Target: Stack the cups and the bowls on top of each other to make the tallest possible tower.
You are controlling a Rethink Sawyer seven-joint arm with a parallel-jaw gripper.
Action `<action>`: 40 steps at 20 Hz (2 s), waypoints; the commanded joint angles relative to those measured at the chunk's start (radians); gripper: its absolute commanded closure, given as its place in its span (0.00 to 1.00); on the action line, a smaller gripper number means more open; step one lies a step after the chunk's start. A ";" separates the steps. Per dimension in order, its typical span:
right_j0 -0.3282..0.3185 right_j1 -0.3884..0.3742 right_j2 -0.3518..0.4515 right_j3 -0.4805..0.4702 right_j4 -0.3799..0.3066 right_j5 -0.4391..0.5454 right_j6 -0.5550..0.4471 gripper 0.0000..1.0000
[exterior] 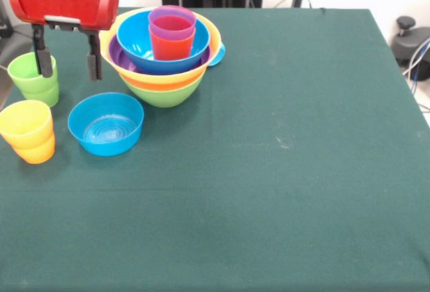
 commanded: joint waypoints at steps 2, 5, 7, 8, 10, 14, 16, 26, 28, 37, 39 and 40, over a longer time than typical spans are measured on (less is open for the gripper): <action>-0.005 0.024 0.052 0.076 -0.003 0.060 -0.105 0.00; -0.005 0.027 0.051 0.074 -0.008 0.055 -0.108 0.00; -0.006 0.030 0.050 0.074 -0.015 0.046 -0.113 0.00; -0.006 0.031 0.048 0.075 -0.019 0.045 -0.115 0.00; -0.011 0.028 0.047 0.087 -0.025 0.036 -0.122 0.00; -0.022 0.017 0.045 0.110 -0.038 0.030 -0.147 0.00; -0.025 0.009 0.042 0.125 -0.045 0.023 -0.153 0.00; -0.062 -0.004 0.038 0.209 -0.063 -0.028 -0.150 0.00; -0.077 -0.006 0.044 0.221 -0.065 -0.031 -0.161 0.00; -0.116 0.005 0.078 0.227 -0.062 -0.006 -0.187 0.00; -0.121 0.007 0.085 0.225 -0.062 0.000 -0.192 0.00; -0.122 0.005 0.087 0.224 -0.063 0.003 -0.193 0.00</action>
